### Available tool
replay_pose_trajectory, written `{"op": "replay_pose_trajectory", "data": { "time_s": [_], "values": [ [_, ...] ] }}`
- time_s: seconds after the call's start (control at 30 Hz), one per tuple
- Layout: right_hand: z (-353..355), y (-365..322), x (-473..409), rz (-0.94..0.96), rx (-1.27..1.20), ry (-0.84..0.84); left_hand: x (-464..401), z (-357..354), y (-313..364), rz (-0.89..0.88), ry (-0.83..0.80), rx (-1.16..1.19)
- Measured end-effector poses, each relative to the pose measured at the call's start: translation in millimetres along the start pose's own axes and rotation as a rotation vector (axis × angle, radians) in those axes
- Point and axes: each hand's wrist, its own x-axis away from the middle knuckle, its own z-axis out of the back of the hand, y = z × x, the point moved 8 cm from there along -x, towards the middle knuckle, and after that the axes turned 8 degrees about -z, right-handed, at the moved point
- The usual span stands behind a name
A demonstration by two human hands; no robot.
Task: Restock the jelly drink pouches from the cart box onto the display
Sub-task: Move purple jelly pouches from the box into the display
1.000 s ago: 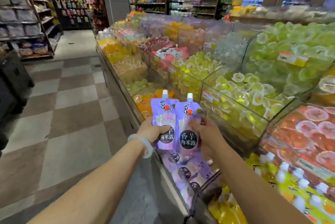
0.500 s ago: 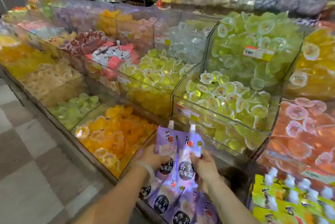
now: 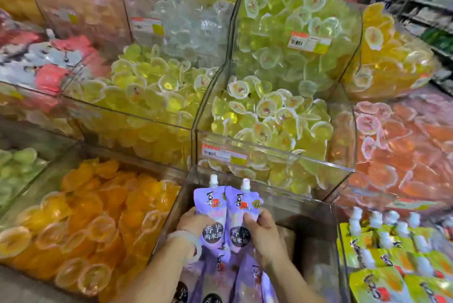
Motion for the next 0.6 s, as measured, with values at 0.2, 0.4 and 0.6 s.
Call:
{"op": "replay_pose_trajectory", "data": {
  "time_s": [0.2,0.4,0.6],
  "values": [
    [-2,3,-4,-0.007,-0.092,-0.018,-11,5,-4,0.025,0.128,0.032],
    [4,3,2,-0.023,-0.215,-0.036,-13,2,1,-0.034,0.129,0.087],
    [20,10,3,0.005,0.113,0.157,-13,2,-2,-0.034,0.171,-0.091]
  ]
}}
